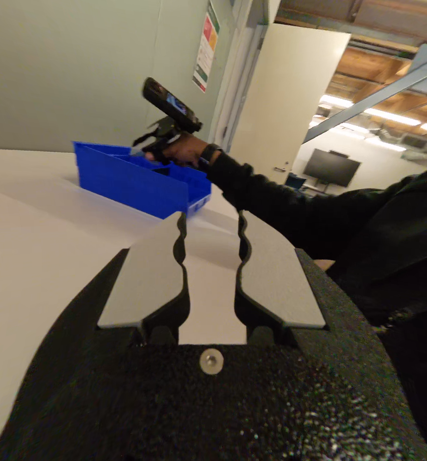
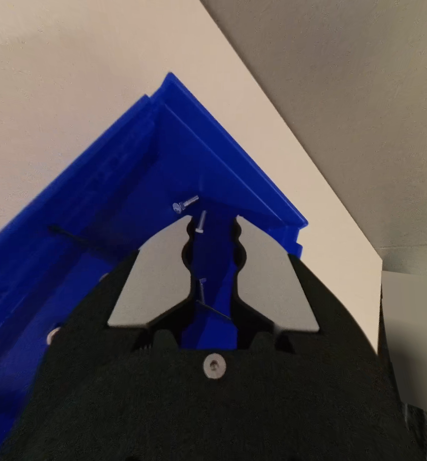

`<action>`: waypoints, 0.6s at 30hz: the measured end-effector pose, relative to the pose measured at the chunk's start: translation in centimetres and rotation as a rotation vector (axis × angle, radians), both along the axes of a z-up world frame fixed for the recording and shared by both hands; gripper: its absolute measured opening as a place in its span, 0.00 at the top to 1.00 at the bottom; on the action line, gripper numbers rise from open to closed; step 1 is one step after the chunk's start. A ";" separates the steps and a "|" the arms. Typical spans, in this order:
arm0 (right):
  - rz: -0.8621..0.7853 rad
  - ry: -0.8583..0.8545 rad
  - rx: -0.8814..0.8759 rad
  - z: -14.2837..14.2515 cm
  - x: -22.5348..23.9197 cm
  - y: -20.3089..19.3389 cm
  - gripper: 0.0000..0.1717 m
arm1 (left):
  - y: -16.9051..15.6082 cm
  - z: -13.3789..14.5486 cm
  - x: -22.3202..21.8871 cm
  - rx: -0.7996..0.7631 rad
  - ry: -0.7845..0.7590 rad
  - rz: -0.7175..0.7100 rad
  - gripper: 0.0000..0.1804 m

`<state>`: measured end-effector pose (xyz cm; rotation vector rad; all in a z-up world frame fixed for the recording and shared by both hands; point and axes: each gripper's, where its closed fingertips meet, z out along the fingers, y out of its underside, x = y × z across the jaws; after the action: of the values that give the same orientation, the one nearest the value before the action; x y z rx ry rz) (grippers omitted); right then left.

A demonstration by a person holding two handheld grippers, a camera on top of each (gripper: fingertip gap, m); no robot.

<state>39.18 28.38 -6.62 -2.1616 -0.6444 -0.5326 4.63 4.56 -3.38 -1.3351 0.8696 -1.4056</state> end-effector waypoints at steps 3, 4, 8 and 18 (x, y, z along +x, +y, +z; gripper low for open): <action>0.005 -0.037 0.065 2.0 -1.3 -1.6 0.83 | 3.2 -0.3 -2.3 0.146 0.109 0.262 0.78; 0.011 -0.046 0.082 2.6 -1.9 -2.2 0.83 | 4.4 -0.4 -3.5 0.188 0.151 0.357 0.78; 0.046 -0.088 0.143 4.4 -4.5 -4.6 0.83 | 9.1 -0.7 -10.7 0.266 0.349 0.774 0.76; 0.112 -0.105 0.237 6.8 -8.9 -7.9 0.83 | 13.1 -3.5 -24.4 0.141 0.621 1.256 0.70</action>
<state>30.30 20.44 0.15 -1.8739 -0.7175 -0.6320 -19.74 17.68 -6.89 -1.7308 0.3014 0.0462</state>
